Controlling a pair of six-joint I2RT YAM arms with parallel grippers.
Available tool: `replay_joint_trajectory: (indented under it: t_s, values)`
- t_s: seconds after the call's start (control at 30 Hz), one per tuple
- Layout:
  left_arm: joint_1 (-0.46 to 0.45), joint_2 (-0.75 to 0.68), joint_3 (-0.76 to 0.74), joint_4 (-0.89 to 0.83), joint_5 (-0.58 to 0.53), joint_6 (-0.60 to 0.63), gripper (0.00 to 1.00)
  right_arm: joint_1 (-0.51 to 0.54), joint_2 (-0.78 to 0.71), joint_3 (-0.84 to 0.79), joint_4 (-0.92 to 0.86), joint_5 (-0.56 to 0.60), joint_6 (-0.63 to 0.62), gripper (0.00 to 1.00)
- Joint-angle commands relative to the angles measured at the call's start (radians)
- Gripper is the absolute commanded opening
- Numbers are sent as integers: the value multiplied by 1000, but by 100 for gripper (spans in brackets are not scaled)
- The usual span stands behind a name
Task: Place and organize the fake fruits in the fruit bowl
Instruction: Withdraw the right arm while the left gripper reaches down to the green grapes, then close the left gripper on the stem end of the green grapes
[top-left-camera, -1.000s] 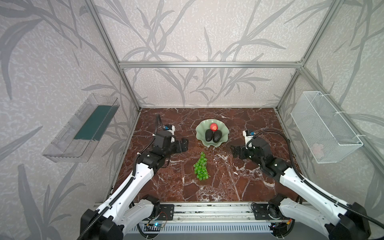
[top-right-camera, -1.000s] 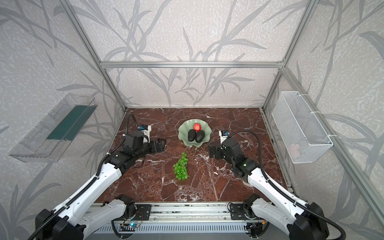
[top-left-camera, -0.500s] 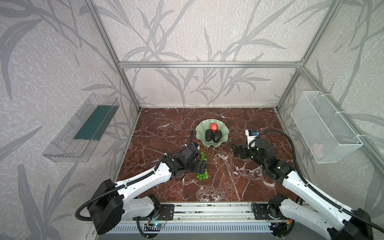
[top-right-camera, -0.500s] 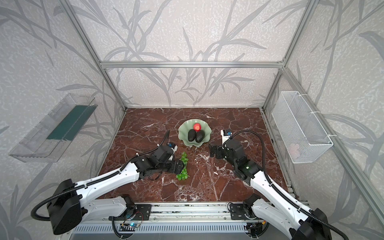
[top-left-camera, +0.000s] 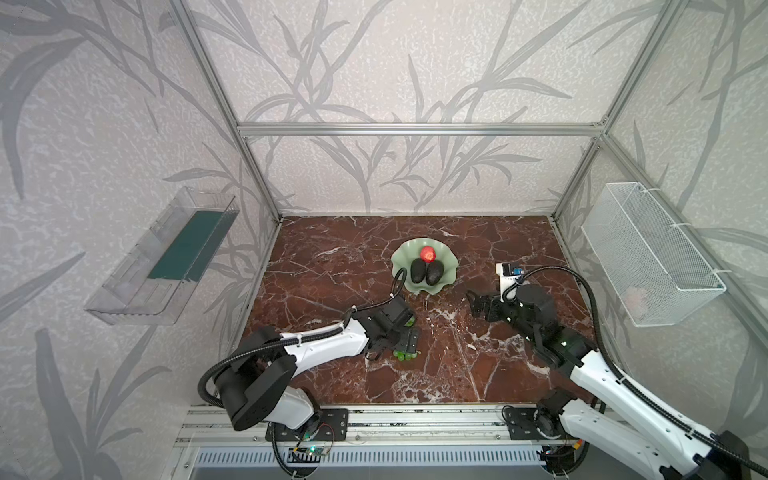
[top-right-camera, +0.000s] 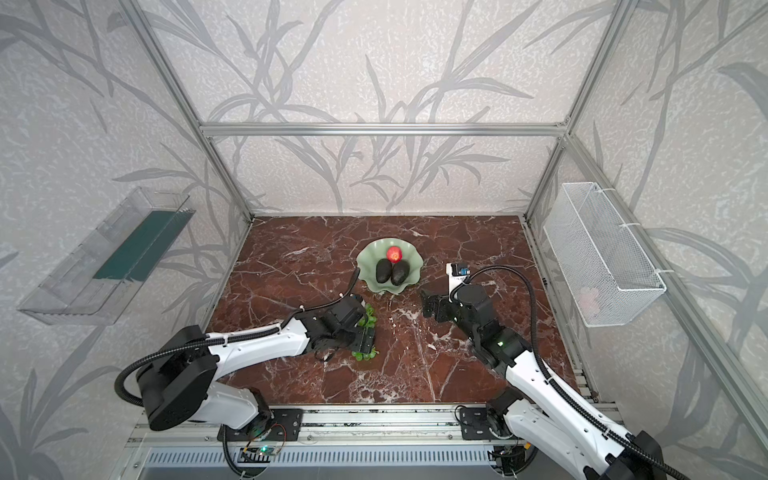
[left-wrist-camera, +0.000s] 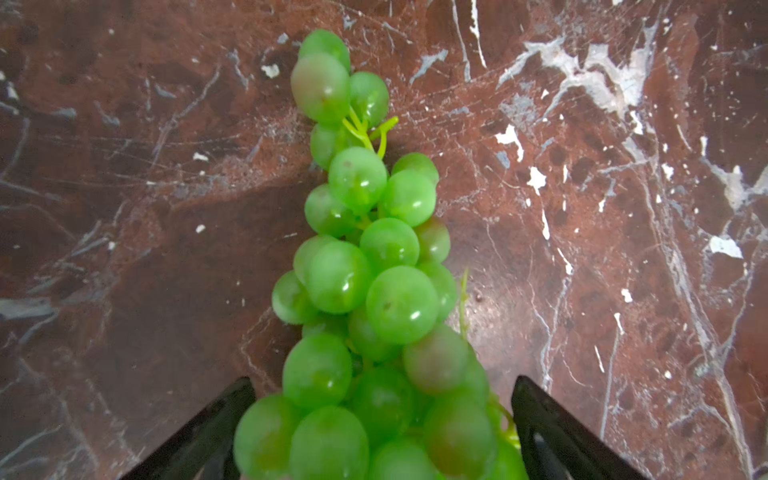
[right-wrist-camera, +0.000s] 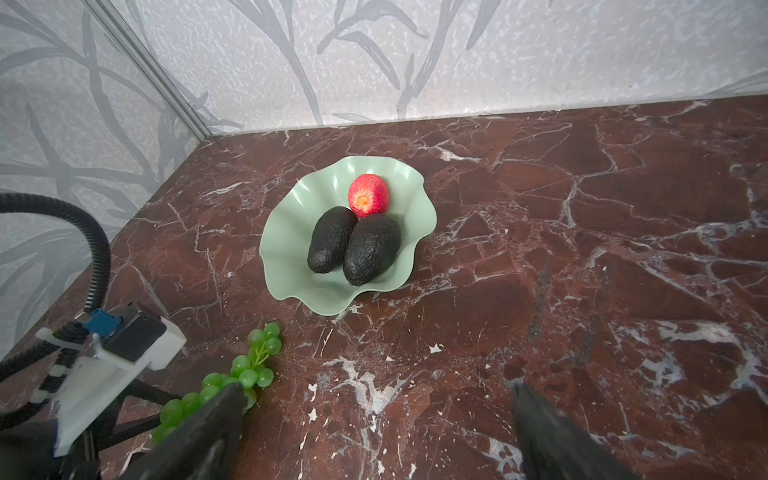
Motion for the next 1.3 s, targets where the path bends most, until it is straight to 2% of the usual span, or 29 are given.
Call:
replay_joint_trajectory:
  t_s: [0.0, 0.37, 0.53, 0.67, 1.0, 1.1, 1.27]
  values:
    - [-1, 24, 13, 35, -61, -31, 96, -2, -16, -9, -11, 17, 14, 99]
    - [3, 101, 65, 17, -123, -65, 88, -2, -21, -12, -11, 17, 16, 99]
    - [5, 92, 61, 19, -146, -62, 74, -2, -21, -14, -11, 18, 20, 99]
    - [5, 65, 51, 13, -156, -49, 66, -1, -20, -14, -6, 20, 23, 99]
    - [8, -87, -8, 6, -214, -34, 56, -2, -10, -18, 10, 20, 41, 99]
    - [10, -120, -30, 42, -211, -13, 61, -2, -10, -18, 12, 17, 42, 99]
    - [10, -98, -40, 76, -169, 12, 87, -1, -10, -22, 18, 12, 49, 99]
